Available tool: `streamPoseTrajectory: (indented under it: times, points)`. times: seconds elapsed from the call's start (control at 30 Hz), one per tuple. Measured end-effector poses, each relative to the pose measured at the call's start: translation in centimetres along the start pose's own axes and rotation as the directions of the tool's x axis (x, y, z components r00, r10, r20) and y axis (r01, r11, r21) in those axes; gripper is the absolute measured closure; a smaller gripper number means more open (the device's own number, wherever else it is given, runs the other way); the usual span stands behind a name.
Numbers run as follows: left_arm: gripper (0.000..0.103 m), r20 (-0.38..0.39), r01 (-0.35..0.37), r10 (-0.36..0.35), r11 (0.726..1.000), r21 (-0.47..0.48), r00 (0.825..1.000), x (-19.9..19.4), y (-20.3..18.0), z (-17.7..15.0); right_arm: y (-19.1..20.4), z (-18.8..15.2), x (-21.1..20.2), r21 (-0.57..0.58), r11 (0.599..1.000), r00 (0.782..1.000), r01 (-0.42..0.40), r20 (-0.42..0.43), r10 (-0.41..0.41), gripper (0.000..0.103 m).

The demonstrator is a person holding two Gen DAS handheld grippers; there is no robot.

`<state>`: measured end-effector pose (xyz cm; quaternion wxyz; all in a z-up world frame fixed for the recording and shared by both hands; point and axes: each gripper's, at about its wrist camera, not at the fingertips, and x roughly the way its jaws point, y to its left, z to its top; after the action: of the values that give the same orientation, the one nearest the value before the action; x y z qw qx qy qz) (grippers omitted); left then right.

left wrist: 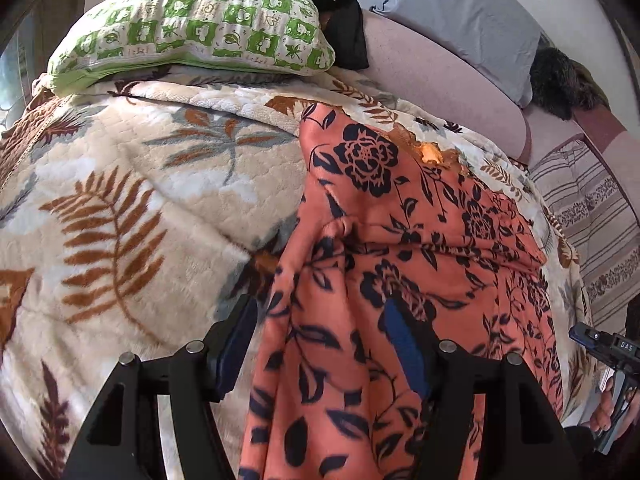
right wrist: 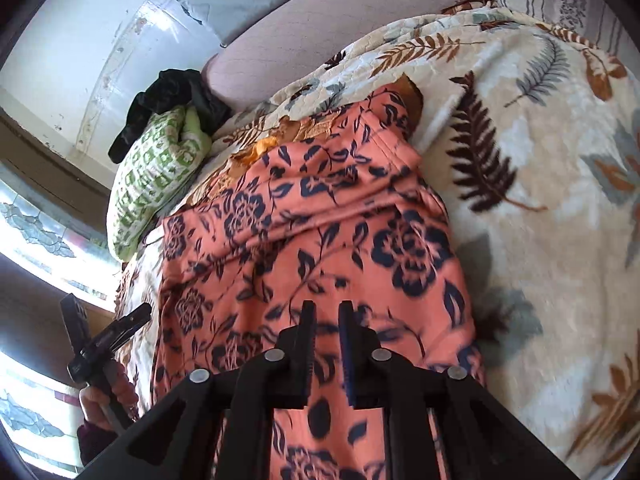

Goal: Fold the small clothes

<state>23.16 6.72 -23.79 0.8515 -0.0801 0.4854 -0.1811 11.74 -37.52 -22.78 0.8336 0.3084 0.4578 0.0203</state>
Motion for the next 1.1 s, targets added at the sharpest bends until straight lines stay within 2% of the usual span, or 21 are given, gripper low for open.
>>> streamPoseTrajectory:
  times: [0.03, 0.07, 0.1, 0.13, 0.27, 0.33, 0.37, 0.4, 0.43, 0.47, 0.53, 0.6, 0.67, 0.7, 0.77, 0.83, 0.93, 0.97, 1.0, 1.07, 1.1]
  points:
    - [0.033, -0.003, -0.008, 0.008, 1.000, 0.000, 1.000, -0.9, 0.3, -1.3, -0.3, -1.2, -1.1, -0.001, 1.000, 1.000, -0.002, -0.007, 0.002, 0.039]
    - [0.033, -0.012, -0.007, 0.007, 1.000, -0.014, 1.000, -1.9, 0.7, -2.8, -0.7, -2.3, -2.1, 0.006, 1.000, 1.000, -0.005, -0.010, 0.005, 0.008]
    - [0.033, -0.026, -0.001, 0.000, 0.999, -0.036, 1.000, -2.7, 1.2, -4.3, -1.1, -3.3, -3.2, 0.017, 1.000, 1.000, -0.007, 0.009, 0.007, 0.007]
    - [0.033, -0.040, 0.002, -0.005, 0.998, -0.062, 0.999, -3.5, 1.7, -5.7, -1.5, -4.3, -4.2, 0.021, 1.000, 1.000, 0.002, 0.028, -0.002, 0.007]
    - [0.034, -0.076, 0.027, -0.038, 0.990, -0.137, 0.996, -5.7, 2.7, -9.9, -3.4, -6.9, -6.5, 0.027, 0.999, 0.999, 0.029, 0.015, -0.029, 0.007]
    - [0.040, -0.077, 0.049, -0.061, 0.987, -0.150, 0.995, -6.6, 2.8, -11.3, -4.8, -7.6, -6.7, 0.073, 0.996, 0.999, 0.044, -0.017, -0.043, 0.007]
    - [0.059, -0.083, 0.056, -0.069, 0.987, -0.152, 0.994, -6.9, 2.8, -12.0, -5.6, -8.1, -6.6, 0.091, 0.995, 0.999, 0.036, -0.037, -0.032, 0.009]
    - [0.083, -0.094, 0.055, -0.071, 0.986, -0.155, 0.993, -6.9, 2.9, -12.5, -6.4, -8.6, -6.6, 0.109, 0.993, 0.998, 0.035, -0.049, -0.029, 0.009]
    - [0.093, -0.105, 0.056, -0.074, 0.985, -0.164, 0.992, -6.9, 2.9, -12.9, -7.1, -9.0, -6.5, 0.125, 0.991, 0.998, 0.045, -0.052, -0.039, 0.009]
    - [0.098, -0.109, 0.060, -0.081, 0.982, -0.182, 0.991, -6.8, 3.2, -13.2, -7.9, -9.3, -6.4, 0.143, 0.988, 0.998, 0.053, -0.052, -0.046, 0.009]
    - [0.098, -0.111, 0.071, -0.098, 0.973, -0.219, 0.989, -6.7, 3.6, -13.8, -9.2, -9.8, -6.1, 0.192, 0.981, 0.998, 0.040, -0.063, -0.028, 0.014]
    - [0.098, -0.115, 0.081, -0.111, 0.969, -0.235, 0.987, -6.7, 3.9, -14.1, -9.5, -10.1, -5.6, 0.214, 0.977, 0.997, 0.015, -0.077, 0.002, 0.025]
    - [0.097, -0.119, 0.081, -0.114, 0.965, -0.251, 0.986, -6.6, 4.2, -14.2, -9.2, -10.7, -4.4, 0.205, 0.978, 0.992, 0.039, -0.128, -0.013, 0.041]
    - [0.093, -0.120, 0.087, -0.122, 0.961, -0.261, 0.985, -6.6, 4.3, -14.4, -9.1, -11.1, -3.7, 0.201, 0.978, 0.988, 0.063, -0.151, -0.032, 0.044]
    - [0.086, -0.134, 0.099, -0.140, 0.957, -0.274, 0.981, -6.4, 4.4, -14.6, -8.6, -11.7, -3.8, 0.179, 0.980, 0.989, 0.083, -0.132, -0.060, 0.049]
    - [0.084, -0.141, 0.102, -0.142, 0.960, -0.262, 0.980, -6.4, 4.2, -14.8, -8.2, -12.2, -4.0, 0.180, 0.982, 0.987, 0.053, -0.157, -0.024, 0.054]
    - [0.084, -0.154, 0.111, -0.143, 0.973, -0.200, 0.978, -6.4, 3.2, -15.1, -8.0, -12.9, -3.9, 0.167, 0.985, 0.981, 0.048, -0.192, -0.016, 0.054]
    - [0.087, -0.166, 0.106, -0.138, 0.977, -0.186, 0.976, -6.3, 3.0, -15.1, -7.9, -13.0, -3.9, 0.168, 0.984, 0.981, 0.058, -0.194, -0.025, 0.051]
    - [0.098, -0.177, 0.101, -0.133, 0.979, -0.178, 0.975, -6.1, 2.8, -15.2, -7.9, -13.1, -3.8, 0.177, 0.982, 0.980, 0.061, -0.196, -0.025, 0.048]
    - [0.100, -0.184, 0.107, -0.138, 0.980, -0.168, 0.973, -6.0, 2.6, -15.3, -7.6, -13.1, -3.4, 0.186, 0.982, 0.979, 0.044, -0.206, -0.005, 0.032]
    - [0.100, -0.181, 0.112, -0.142, 0.980, -0.164, 0.973, -6.0, 2.5, -15.3, -7.2, -13.1, -3.1, 0.171, 0.984, 0.976, 0.048, -0.217, -0.010, 0.032]
